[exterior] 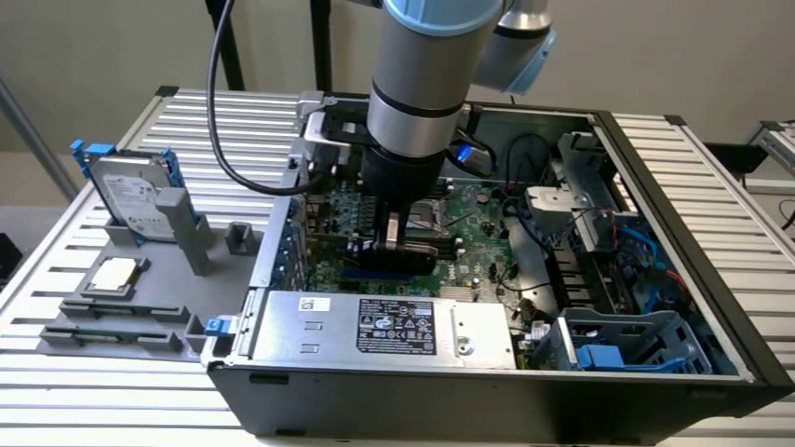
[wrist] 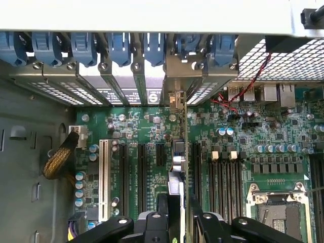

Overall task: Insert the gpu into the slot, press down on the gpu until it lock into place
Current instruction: 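Insert the gpu into the slot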

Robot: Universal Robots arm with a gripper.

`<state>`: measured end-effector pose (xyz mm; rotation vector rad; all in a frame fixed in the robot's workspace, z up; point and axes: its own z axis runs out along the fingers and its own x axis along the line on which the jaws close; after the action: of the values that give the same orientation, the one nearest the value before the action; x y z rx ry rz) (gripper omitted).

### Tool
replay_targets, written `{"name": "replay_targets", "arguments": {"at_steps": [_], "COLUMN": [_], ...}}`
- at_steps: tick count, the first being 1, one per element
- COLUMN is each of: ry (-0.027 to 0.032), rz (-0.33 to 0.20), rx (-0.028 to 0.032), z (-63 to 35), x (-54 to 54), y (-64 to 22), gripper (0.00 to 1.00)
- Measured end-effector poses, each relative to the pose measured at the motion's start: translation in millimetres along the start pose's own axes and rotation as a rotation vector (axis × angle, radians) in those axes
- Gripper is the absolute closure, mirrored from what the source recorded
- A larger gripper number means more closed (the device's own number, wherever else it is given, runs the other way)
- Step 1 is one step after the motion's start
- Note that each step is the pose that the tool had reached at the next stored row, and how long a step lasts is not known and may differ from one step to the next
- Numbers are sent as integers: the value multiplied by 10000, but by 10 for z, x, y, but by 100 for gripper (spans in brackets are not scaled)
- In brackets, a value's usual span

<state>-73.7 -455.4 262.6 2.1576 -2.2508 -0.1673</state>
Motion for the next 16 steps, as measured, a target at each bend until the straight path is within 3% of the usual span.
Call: {"name": "replay_targets", "arguments": {"at_steps": [11, 16], "ry": [6, -4], "rz": [2, 3], "rx": [-3, -64], "z": [40, 31], "x": [3, 1], "y": [-4, -14], "gripper": [73, 73]}}
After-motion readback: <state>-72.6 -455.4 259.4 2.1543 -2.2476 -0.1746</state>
